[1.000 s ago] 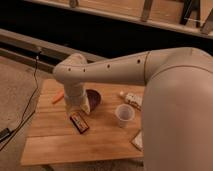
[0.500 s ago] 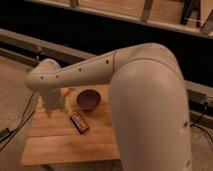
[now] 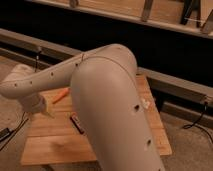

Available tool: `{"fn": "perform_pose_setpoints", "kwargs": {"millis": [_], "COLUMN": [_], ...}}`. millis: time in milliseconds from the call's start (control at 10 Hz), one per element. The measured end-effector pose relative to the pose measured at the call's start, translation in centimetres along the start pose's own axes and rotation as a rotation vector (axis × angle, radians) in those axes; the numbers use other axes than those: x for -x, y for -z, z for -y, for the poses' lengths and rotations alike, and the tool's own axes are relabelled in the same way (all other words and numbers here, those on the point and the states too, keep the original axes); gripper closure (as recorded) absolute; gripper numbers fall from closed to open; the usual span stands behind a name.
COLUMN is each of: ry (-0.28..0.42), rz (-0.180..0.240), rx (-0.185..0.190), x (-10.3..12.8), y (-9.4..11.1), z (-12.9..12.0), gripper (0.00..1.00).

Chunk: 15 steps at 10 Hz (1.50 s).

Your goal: Drag the pepper across the table

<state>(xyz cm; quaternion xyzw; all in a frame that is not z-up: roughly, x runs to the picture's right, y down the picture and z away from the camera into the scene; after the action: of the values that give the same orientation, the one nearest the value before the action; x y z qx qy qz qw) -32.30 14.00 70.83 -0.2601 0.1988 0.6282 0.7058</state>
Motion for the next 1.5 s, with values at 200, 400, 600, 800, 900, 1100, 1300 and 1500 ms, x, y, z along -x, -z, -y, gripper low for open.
{"fn": "perform_pose_setpoints", "kwargs": {"millis": [200,400,600,800,900,1100,1300,1500], "ry": [-0.019,-0.023,-0.020,-0.022,-0.021,-0.021,-0.021,-0.022], "rz": [0.002,0.000,-0.001,-0.001,-0.001,-0.001,-0.001,-0.001], "rx": [-0.001,0.001,-0.002,-0.001,0.000,0.000,0.001,0.001], "x": [0.6,0.7,0.6,0.7,0.6,0.6,0.6,0.6], "y": [-1.4,-1.4,-1.4,-1.4,-1.4,-1.4,-1.4,-1.4], "z": [-2.3,-2.3,-2.4,-2.4,-2.4,-2.4,-2.5,-2.4], "gripper": [0.35,0.35,0.35,0.35,0.35,0.35,0.35,0.35]}}
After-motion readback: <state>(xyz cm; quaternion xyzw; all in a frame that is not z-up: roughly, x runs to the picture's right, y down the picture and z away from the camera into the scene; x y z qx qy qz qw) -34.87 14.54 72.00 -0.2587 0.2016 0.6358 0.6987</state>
